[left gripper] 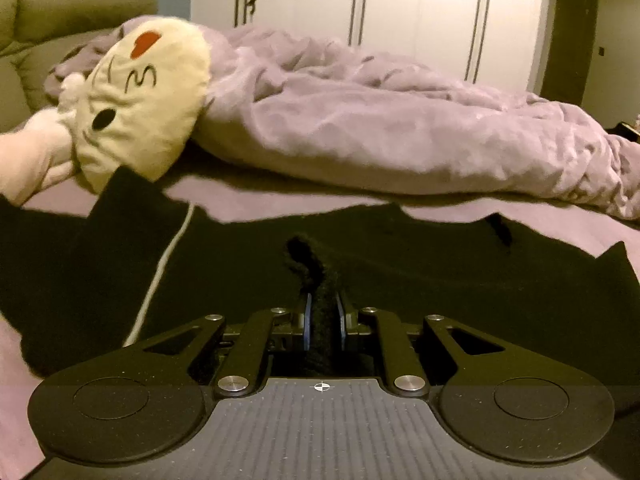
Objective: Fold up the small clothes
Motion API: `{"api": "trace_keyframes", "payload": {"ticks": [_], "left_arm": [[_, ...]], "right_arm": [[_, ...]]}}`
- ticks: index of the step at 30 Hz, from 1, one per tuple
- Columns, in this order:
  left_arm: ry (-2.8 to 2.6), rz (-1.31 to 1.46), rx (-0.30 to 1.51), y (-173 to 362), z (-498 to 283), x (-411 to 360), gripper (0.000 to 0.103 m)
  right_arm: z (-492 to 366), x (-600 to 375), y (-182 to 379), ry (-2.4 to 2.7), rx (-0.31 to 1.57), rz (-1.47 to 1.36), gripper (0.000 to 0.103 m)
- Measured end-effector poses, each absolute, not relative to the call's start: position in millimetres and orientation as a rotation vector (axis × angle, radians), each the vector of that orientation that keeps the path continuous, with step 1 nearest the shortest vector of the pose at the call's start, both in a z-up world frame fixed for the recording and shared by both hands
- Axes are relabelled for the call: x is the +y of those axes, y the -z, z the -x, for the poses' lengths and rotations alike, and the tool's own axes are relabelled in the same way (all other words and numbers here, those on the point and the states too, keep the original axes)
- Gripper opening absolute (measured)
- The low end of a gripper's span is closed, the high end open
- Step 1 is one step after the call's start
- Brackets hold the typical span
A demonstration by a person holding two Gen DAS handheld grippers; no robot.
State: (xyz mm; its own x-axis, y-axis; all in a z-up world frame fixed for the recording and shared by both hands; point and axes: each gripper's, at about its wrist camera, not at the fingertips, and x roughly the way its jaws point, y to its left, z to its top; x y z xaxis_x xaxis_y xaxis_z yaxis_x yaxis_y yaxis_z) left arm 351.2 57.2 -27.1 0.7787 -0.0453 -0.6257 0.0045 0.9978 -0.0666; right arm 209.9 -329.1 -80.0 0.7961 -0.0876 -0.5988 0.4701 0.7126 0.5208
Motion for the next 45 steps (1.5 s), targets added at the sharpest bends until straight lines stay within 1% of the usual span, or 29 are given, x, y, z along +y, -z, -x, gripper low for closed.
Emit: {"api": "trace_keyframes", "payload": {"ticks": [3,5,7,9,11,12,13,14,16,18,20,21,22,23,24,26,27,29,32,33,34,35,37,38,40,42,45], "left_arm": [[-0.019,0.018,0.756,48,-355,57,0.021],[-0.083,-0.005,0.799,59,-354,58,0.030],[-0.094,0.035,0.777,57,-345,66,0.053],[-0.072,0.111,0.777,52,-336,78,0.066],[-0.062,0.167,0.770,46,-326,93,0.069],[-0.060,0.190,0.769,42,-320,103,0.073],[-0.061,0.221,0.759,38,-312,116,0.079],[-0.060,0.254,0.749,35,-306,130,0.081],[-0.042,0.342,0.736,31,-292,161,0.082],[-0.089,0.430,0.714,29,-283,198,0.085],[-0.111,0.570,0.680,34,-278,245,0.085],[-0.147,0.661,0.670,39,-277,271,0.084],[-0.189,0.760,0.651,47,-276,297,0.083],[-0.219,0.846,0.634,54,-277,320,0.082],[-0.246,0.933,0.626,64,-280,343,0.078],[-0.240,1.074,0.612,82,-289,374,0.069],[-0.247,1.137,0.603,89,-294,385,0.062],[-0.212,1.231,0.583,103,-307,397,0.060],[-0.184,1.315,0.559,114,-328,406,0.054],[-0.192,1.319,0.562,116,-334,408,0.039],[-0.207,1.333,0.566,120,-338,410,0.021],[-0.214,1.358,0.574,126,-342,413,0.015],[-0.209,1.415,0.550,136,-343,415,0.011],[-0.205,1.419,0.536,134,-342,414,0.010],[-0.220,1.288,0.546,115,-342,404,0.009],[-0.201,1.040,0.569,84,-344,381,0.009],[-0.091,0.658,0.570,25,-349,316,0.009]], "right_arm": [[-215,-319,85,0.347,0.606,-0.600,0.016],[-219,-314,90,0.357,0.619,-0.534,0.016],[-221,-309,90,0.365,0.624,-0.490,0.017],[-223,-305,88,0.373,0.632,-0.450,0.019],[-225,-300,86,0.384,0.640,-0.406,0.020],[-226,-297,84,0.391,0.647,-0.388,0.022],[-226,-294,82,0.402,0.657,-0.365,0.026],[-226,-289,78,0.422,0.672,-0.328,0.028],[-222,-270,68,0.460,0.691,-0.217,0.034],[-212,-252,62,0.476,0.679,-0.141,0.038],[-198,-241,61,0.452,0.672,-0.149,0.048],[-194,-240,65,0.429,0.678,-0.179,0.057],[-190,-239,71,0.408,0.689,-0.209,0.059],[-188,-238,74,0.407,0.681,-0.202,0.059],[-185,-235,76,0.410,0.664,-0.183,0.059],[-189,-234,76,0.415,0.670,-0.178,0.061],[-191,-233,76,0.420,0.677,-0.172,0.063],[-194,-227,77,0.431,0.686,-0.145,0.065],[-199,-221,79,0.442,0.696,-0.102,0.069],[-201,-220,80,0.445,0.697,-0.098,0.070],[-201,-219,81,0.446,0.697,-0.096,0.071],[-201,-219,81,0.446,0.696,-0.097,0.071],[-201,-219,81,0.447,0.696,-0.097,0.071],[-201,-219,81,0.446,0.696,-0.098,0.071],[-202,-220,81,0.445,0.697,-0.101,0.072],[-201,-221,81,0.442,0.695,-0.107,0.072],[-199,-224,80,0.433,0.686,-0.126,0.072]]}}
